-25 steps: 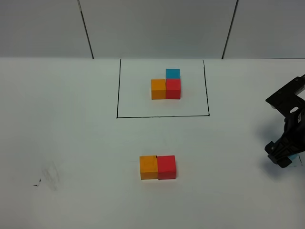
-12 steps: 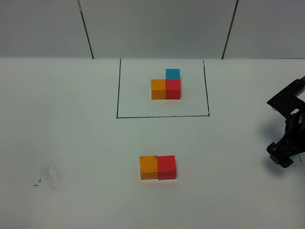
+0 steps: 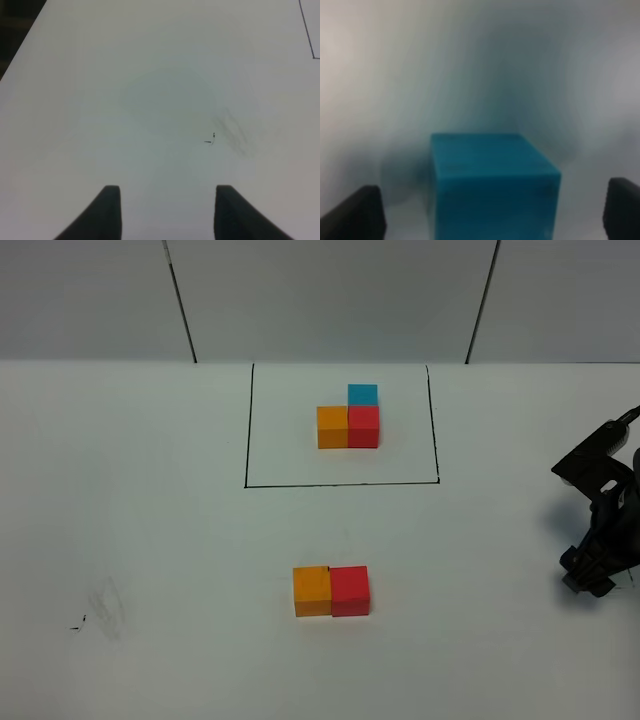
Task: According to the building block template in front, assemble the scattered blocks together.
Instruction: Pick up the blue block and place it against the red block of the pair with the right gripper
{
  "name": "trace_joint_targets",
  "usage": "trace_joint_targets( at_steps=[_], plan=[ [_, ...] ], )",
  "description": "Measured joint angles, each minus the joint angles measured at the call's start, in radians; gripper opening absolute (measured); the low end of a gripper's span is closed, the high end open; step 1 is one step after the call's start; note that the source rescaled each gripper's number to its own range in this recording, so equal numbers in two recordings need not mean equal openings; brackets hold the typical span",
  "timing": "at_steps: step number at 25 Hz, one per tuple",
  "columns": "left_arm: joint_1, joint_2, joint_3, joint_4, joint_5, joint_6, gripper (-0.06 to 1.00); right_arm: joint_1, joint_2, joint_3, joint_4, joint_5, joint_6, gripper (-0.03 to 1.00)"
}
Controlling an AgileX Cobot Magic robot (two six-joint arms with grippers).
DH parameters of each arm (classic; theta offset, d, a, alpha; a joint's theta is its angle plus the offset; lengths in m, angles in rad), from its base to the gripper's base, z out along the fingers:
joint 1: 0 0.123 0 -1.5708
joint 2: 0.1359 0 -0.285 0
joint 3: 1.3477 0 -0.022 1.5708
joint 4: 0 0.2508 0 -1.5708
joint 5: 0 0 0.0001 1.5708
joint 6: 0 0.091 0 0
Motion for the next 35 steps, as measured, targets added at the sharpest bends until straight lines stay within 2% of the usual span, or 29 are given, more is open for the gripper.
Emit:
trace_joint_targets(
  at_steps=[2, 5, 6, 11, 15, 17, 21, 24, 26, 31, 35],
  plan=[
    [0.000, 0.000, 0.000, 0.000, 0.000, 0.000, 0.00, 0.000, 0.003, 0.000, 0.000, 0.000, -0.004, 0.61],
    [0.000, 0.000, 0.000, 0.000, 0.000, 0.000, 0.00, 0.000, 0.003, 0.000, 0.000, 0.000, -0.010, 0.31],
    [0.000, 0.000, 0.000, 0.000, 0.000, 0.000, 0.00, 0.000, 0.003, 0.000, 0.001, 0.000, -0.011, 0.30],
    [0.000, 0.000, 0.000, 0.000, 0.000, 0.000, 0.00, 0.000, 0.003, -0.002, 0.001, 0.004, -0.019, 0.30],
    [0.000, 0.000, 0.000, 0.000, 0.000, 0.000, 0.00, 0.008, -0.027, -0.043, 0.055, 0.071, 0.028, 0.30],
    [0.000, 0.000, 0.000, 0.000, 0.000, 0.000, 0.00, 0.027, -0.050, -0.092, 0.097, 0.139, 0.118, 0.30],
    [0.000, 0.000, 0.000, 0.000, 0.000, 0.000, 0.00, 0.093, -0.060, -0.220, 0.178, 0.273, 0.394, 0.30],
    [0.000, 0.000, 0.000, 0.000, 0.000, 0.000, 0.00, 0.150, -0.060, -0.316, 0.206, 0.345, 0.551, 0.30],
    [0.000, 0.000, 0.000, 0.000, 0.000, 0.000, 0.00, 0.197, -0.060, -0.369, 0.212, 0.359, 0.599, 0.30],
    [0.000, 0.000, 0.000, 0.000, 0.000, 0.000, 0.00, 0.325, -0.035, -0.438, 0.270, 0.373, 0.637, 0.30],
    [0.000, 0.000, 0.000, 0.000, 0.000, 0.000, 0.00, 0.405, 0.003, -0.439, 0.288, 0.394, 0.776, 0.30]
  ],
)
